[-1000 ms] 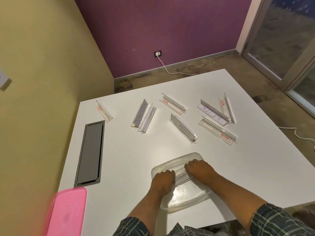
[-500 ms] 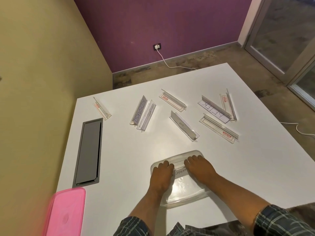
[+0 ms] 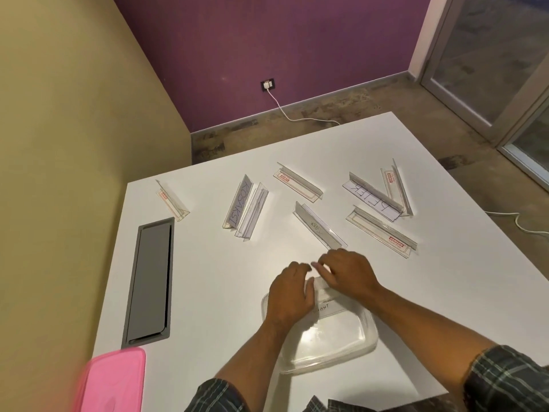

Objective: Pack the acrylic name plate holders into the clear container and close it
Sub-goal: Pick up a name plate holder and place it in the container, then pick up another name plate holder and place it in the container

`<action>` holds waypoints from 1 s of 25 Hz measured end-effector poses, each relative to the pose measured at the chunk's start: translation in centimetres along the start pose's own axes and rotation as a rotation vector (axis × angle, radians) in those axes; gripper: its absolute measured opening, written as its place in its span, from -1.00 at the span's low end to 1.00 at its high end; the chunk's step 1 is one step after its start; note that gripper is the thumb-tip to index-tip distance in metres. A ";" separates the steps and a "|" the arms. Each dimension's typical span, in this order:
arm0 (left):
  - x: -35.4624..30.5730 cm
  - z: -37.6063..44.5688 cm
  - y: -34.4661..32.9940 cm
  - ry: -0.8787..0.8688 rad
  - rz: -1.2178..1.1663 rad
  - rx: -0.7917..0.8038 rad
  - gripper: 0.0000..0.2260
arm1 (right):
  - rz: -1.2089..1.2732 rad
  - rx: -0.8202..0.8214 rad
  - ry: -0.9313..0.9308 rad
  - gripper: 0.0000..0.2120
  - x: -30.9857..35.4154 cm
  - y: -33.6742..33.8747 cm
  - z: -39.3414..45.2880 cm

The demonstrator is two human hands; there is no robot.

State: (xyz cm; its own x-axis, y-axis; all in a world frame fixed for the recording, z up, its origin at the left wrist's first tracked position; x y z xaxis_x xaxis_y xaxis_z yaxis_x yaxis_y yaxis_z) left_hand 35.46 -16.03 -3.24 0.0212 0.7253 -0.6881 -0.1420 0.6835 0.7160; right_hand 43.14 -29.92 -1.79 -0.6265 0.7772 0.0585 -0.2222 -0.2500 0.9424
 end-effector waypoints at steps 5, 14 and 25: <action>-0.1 6.6 -0.9 0.308 -0.174 -0.014 -0.55 | 0.085 0.367 -0.436 -0.75 -5.0 -2.2 5.3; 2.1 11.7 -7.8 0.499 -0.410 0.424 -0.56 | 0.238 0.727 -0.491 -0.85 -7.5 -7.7 6.9; 3.1 12.3 -5.3 0.658 -0.862 0.115 -0.61 | 0.962 0.466 -0.816 -0.79 -6.7 -5.9 7.5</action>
State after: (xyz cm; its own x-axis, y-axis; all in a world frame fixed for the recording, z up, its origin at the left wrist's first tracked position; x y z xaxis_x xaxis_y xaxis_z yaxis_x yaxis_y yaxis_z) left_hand 48.48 -16.39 -7.74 -0.4694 -0.1638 -0.8677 -0.2387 0.9696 -0.0539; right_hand 54.24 -29.36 -5.30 0.2684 0.5652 0.7800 0.4261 -0.7959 0.4301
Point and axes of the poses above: each hand's wrist, its own z-axis towards the middle knuckle, its own y-axis out of the back of the hand, x = y × z, the point moved 5 cm from there along z, towards the middle knuckle, and after that the axes turned 14 degrees about -z, right-handed, at the moved point
